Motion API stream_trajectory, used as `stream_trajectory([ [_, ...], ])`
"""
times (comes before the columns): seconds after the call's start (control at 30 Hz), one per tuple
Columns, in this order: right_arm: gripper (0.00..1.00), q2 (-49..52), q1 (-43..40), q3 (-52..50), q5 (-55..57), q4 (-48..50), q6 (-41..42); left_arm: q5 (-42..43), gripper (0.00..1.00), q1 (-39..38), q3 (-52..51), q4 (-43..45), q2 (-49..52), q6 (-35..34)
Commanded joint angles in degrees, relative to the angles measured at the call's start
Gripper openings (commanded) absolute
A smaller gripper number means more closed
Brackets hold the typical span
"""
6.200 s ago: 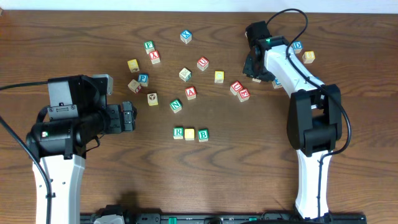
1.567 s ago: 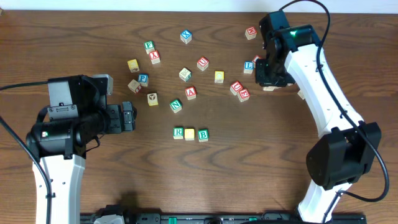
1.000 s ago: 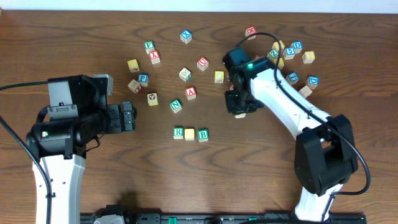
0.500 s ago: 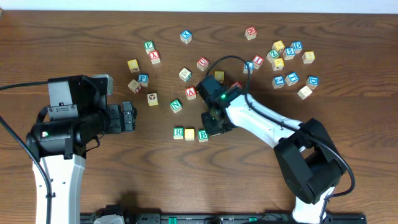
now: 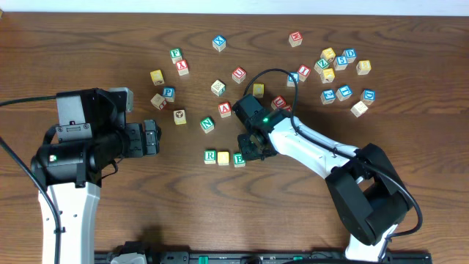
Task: Spell out ROBOT
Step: 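Carry the O block to the right of the green B block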
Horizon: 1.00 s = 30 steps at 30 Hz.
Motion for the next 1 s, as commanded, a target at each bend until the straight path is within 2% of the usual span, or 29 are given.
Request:
stream_trajectory([
  [0.0, 0.18, 1.6, 0.1, -2.8, 1.1, -0.8, 1.6, 0.8, 0.96, 0.2, 0.7, -0.1, -0.1, 0.8],
  [0.73, 0.18, 1.6, 0.2, -2.9, 0.7, -2.9, 3.6, 0.8, 0.96, 0.2, 0.7, -0.1, -0.1, 0.8],
  [0.97, 0.19, 1.6, 2.0, -2.9, 1.1, -2.2, 8.1, 0.8, 0.96, 0.2, 0.7, -0.1, -0.1, 0.8],
])
